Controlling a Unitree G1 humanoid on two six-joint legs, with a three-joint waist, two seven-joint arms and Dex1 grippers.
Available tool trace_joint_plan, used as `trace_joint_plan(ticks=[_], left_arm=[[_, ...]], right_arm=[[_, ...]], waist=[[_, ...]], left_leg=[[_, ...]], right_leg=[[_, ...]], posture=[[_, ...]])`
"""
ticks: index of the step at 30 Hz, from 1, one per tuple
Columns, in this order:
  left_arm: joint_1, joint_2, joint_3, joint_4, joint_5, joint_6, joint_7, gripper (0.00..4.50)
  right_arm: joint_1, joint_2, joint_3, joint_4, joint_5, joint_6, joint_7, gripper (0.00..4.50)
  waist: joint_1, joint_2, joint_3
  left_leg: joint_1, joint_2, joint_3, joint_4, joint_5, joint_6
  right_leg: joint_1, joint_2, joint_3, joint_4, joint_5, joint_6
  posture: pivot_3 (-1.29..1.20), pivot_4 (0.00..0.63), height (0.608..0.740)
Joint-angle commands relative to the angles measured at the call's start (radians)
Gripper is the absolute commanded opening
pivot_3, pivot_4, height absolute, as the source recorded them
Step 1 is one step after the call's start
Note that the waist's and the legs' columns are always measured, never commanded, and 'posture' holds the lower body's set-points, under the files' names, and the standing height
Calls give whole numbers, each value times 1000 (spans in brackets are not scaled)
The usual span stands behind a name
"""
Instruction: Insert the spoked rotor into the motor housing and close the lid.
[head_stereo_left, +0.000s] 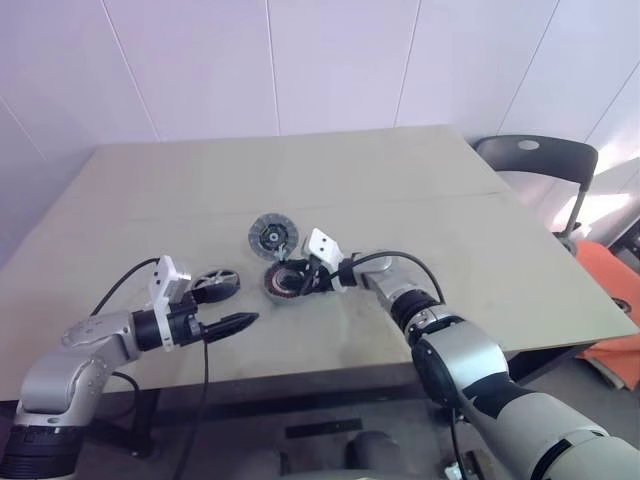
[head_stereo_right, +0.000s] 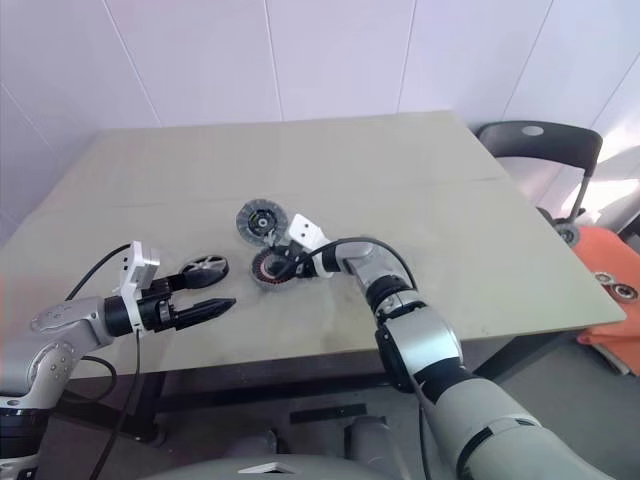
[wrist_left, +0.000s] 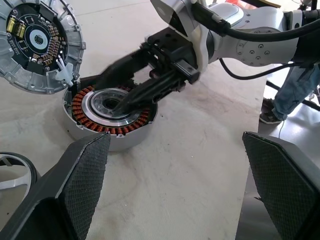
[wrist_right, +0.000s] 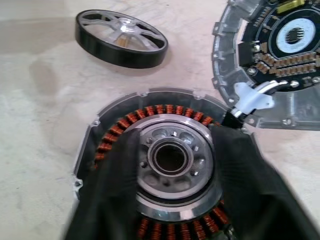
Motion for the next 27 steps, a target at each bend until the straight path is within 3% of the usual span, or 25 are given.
trace_joint_plan(ticks=[1,11,19,24,27], left_arm=[[-10,-1,24,-24,-19,-8,3,4500],[-12,3,23,-13,-20,-11,-1,4500],[4,5,28,-14,-22,-11,-8,4500],[-2,5,25,-2,-17,-16,-9,4500],[-6,3,23,0,-17,-17,-9,4500]], right_arm=[[3,-4,9,-9,-9,-4,0,2273],[-24,-10,-51,-13,52,40,28,2273],[-112,-15,-186,-136,272,301,355,2273],[-80,-24,-132,-164,217,231,300,2273],[-62,-21,-105,-150,190,177,249,1698]], waist=[[0,0,0],[0,0,0],[-1,0,0],[2,0,0],[1,0,0]], left_leg=[[0,0,0,0,0,0],[0,0,0,0,0,0],[0,0,0,0,0,0],[0,0,-1,0,0,0],[-1,0,-1,0,0,0]], right_leg=[[0,0,0,0,0,0],[0,0,0,0,0,0],[0,0,0,0,0,0],[0,0,-1,0,0,0],[0,-1,-1,0,0,0]], posture=[[0,0,740],[0,0,740],[0,0,740],[0,0,740],[0,0,740]])
